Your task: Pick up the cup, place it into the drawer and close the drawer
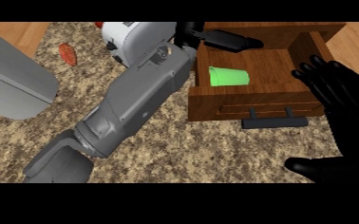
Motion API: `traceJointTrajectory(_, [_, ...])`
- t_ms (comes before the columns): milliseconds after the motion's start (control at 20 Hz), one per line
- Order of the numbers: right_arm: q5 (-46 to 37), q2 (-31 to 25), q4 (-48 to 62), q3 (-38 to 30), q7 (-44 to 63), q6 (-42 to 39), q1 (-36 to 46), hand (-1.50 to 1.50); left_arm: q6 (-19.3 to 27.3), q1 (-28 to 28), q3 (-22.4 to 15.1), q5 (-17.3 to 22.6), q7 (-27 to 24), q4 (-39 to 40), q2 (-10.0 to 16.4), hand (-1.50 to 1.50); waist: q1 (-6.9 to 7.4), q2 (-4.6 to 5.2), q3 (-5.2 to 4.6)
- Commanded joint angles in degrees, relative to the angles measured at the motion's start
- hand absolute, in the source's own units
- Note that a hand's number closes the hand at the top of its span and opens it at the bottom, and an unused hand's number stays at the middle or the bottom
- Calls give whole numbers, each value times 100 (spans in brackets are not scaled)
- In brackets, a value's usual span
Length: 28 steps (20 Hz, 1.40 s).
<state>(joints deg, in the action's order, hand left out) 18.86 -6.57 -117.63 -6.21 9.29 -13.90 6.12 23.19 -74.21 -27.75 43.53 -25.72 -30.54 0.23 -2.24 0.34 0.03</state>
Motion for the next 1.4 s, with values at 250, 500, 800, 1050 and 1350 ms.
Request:
traceJointTrajectory(250, [-604, -753, -342, 127, 71, -645, -194, 150, 264, 752, 341, 91, 309, -1245, 450, -150, 365, -113, -8])
traceJointTrajectory(500, [-850, -988, -310, -25, -148, -921, -507, 150, 186, 1926, 450, 124, 468, -2250, 1206, -150, 375, -98, -5])
traceJointTrajectory(800, [-1797, -811, -189, 512, -116, -754, -556, 150, 94, 3330, 534, 160, 748, -3844, 2019, -150, 388, -78, -4])
traceJointTrajectory(1050, [-2456, -855, 303, 573, -564, -715, -549, 150, -144, 4572, 669, 296, 944, -5112, 2541, -150, 372, -63, -2])
traceJointTrajectory(1350, [-4189, -1499, 662, 1292, -1262, -727, -356, 150, -496, 5173, 942, 447, 910, -5458, 2882, -150, 429, -62, -1])
